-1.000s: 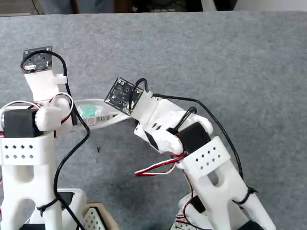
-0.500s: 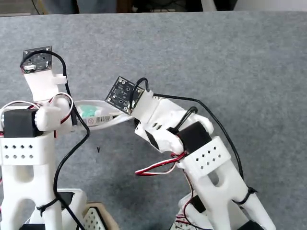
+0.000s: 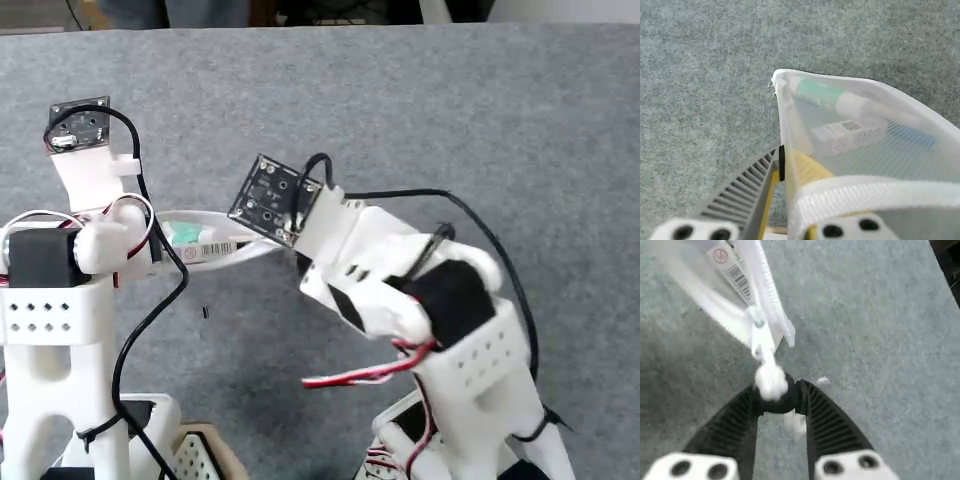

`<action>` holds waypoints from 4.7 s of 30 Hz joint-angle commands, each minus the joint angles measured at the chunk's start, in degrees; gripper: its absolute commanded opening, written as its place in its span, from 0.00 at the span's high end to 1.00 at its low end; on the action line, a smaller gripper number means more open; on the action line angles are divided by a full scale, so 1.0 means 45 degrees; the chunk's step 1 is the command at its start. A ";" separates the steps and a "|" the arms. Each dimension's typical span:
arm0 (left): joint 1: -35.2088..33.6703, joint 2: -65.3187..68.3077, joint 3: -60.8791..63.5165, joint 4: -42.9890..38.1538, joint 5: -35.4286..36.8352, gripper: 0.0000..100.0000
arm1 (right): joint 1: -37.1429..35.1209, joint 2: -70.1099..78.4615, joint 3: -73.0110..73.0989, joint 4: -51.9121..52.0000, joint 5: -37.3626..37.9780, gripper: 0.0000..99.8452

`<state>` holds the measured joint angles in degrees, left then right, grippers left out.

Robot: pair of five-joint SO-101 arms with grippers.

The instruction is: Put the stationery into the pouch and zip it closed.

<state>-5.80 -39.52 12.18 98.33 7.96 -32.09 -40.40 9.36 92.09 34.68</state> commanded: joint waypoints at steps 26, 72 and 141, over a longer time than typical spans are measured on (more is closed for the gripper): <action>-0.0127 -0.0274 -0.3937 -0.0098 -0.0117 0.53 | -0.1055 -0.0068 -0.3136 -0.0274 0.0274 0.99; -0.2745 -0.0410 0.0498 0.0469 -0.0156 0.53 | 0.5294 -0.0068 -0.7336 0.0938 -0.4083 0.99; -0.1573 -0.2286 -0.0342 0.0527 0.0488 0.53 | 0.0938 0.4562 -1.1399 0.0762 -0.2364 0.99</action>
<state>-12.31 -49.45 10.77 100.44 10.51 -27.69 -22.55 -35.03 96.04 23.52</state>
